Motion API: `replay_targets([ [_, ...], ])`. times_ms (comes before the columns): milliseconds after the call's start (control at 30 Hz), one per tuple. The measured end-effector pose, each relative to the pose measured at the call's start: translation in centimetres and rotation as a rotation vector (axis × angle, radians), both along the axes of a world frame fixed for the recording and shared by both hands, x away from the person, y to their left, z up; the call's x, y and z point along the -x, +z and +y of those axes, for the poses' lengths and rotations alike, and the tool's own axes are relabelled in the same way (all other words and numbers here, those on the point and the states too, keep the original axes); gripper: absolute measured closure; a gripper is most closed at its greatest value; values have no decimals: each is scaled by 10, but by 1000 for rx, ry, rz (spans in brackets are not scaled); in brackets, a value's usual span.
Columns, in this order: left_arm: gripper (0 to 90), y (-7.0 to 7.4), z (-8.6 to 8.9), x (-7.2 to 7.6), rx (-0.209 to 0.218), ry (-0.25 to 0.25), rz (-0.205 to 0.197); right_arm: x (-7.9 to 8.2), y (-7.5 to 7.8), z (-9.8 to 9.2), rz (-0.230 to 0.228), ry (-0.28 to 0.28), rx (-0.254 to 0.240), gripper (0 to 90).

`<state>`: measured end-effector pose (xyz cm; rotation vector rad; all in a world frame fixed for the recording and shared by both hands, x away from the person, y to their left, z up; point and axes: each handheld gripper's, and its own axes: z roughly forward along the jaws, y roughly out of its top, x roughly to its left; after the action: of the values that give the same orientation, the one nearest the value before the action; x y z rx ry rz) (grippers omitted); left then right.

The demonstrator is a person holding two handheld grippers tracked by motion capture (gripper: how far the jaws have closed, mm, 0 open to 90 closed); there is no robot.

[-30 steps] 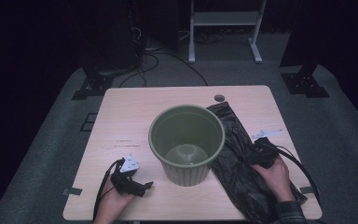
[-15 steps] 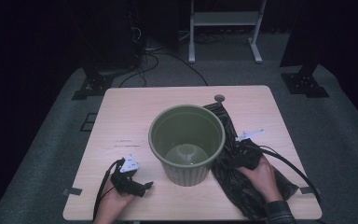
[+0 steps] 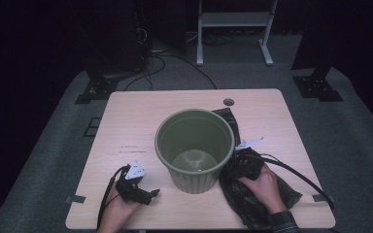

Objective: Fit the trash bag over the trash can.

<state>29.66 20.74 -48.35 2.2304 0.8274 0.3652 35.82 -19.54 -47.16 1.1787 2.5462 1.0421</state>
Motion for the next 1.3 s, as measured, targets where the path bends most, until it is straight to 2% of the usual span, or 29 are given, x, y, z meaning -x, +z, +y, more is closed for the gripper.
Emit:
replay_targets([
  [100,0,0,0,0,1,-1,0,2,-2,3,-8,-9,-9,95],
  [333,0,0,0,0,1,-1,0,10,-6,8,-75,-21,34,102],
  [400,0,0,0,0,1,-1,0,13,-7,9,-103,-20,60,140],
  [433,0,0,0,0,1,-1,0,14,-7,9,-120,-19,75,172],
  [467,0,0,0,0,1,-1,0,14,-6,8,-118,-26,75,228],
  [667,0,0,0,0,1,0,0,15,0,2,-117,-21,74,664],
  [800,0,0,0,0,1,0,0,14,0,1,-109,1,70,826],
  [900,0,0,-1,0,1,0,0,15,0,0,-108,18,67,870],
  [1067,0,0,0,0,1,0,0,15,0,-3,-106,46,60,885],
  [1200,0,0,0,0,1,0,0,16,2,-14,-93,56,24,887],
  [1300,0,0,0,0,0,0,0,19,10,-21,-95,82,-7,889],
])
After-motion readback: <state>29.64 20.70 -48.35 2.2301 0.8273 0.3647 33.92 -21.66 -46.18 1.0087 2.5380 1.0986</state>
